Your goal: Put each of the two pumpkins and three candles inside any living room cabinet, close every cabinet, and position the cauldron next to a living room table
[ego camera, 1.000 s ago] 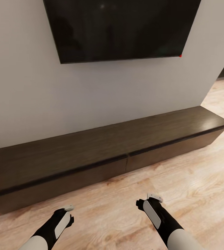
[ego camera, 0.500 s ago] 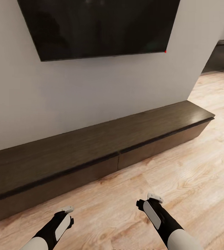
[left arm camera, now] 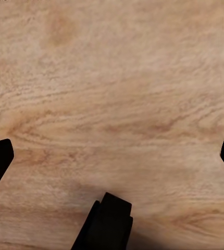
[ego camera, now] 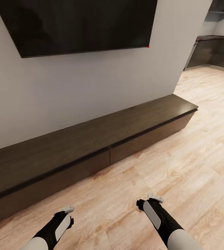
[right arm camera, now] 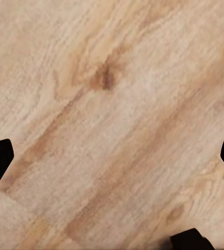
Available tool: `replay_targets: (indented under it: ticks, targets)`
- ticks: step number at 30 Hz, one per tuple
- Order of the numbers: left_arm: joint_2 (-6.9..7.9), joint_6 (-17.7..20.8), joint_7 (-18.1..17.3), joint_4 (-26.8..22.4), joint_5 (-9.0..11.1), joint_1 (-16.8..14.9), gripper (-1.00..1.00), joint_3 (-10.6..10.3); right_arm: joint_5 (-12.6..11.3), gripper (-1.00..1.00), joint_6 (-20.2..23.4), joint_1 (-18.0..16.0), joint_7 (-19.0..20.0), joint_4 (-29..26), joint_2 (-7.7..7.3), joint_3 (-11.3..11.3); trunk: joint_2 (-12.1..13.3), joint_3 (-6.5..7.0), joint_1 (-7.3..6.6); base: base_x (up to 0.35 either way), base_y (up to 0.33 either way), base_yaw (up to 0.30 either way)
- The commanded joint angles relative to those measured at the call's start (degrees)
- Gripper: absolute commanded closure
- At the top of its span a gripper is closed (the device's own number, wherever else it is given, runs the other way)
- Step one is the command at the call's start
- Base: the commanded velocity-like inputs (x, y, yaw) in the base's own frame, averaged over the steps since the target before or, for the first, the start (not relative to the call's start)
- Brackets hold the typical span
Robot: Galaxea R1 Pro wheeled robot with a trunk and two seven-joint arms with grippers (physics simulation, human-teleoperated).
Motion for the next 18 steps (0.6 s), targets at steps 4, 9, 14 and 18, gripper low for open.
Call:
replay_targets:
  ticks: [4, 9, 14, 18]
  targets:
    - [0.04, 0.14, 0.52, -0.10, 0.62, -0.01, -1.00, -0.48, -0.44, -1.00, 0.10, -0.04, -0.51, -0.07, -0.04, 0.28, -0.02, -0.34, -0.01, -0.007, 0.000, -0.188]
    - [-0.09, 0.12, 0.43, -0.05, 0.61, 0.00, -1.00, -0.48, -0.44, -1.00, 0.08, -0.04, -0.51, -0.07, -0.04, 0.34, -0.02, -0.70, -0.01, -0.001, 0.000, -0.188]
    - [-0.15, -0.09, 0.36, -0.03, 0.63, -0.01, -1.00, -0.50, -0.44, -1.00, 0.08, -0.04, -0.52, -0.06, -0.04, 0.35, -0.02, -1.06, -0.01, 0.000, 0.000, -0.188]
    - [-0.21, -0.27, 0.16, 0.24, 0.66, 0.01, -1.00, -0.66, -0.44, -1.00, 0.08, -0.04, -0.52, -0.01, -0.04, 0.32, -0.02, -1.35, -0.01, 0.000, 0.000, -0.188]
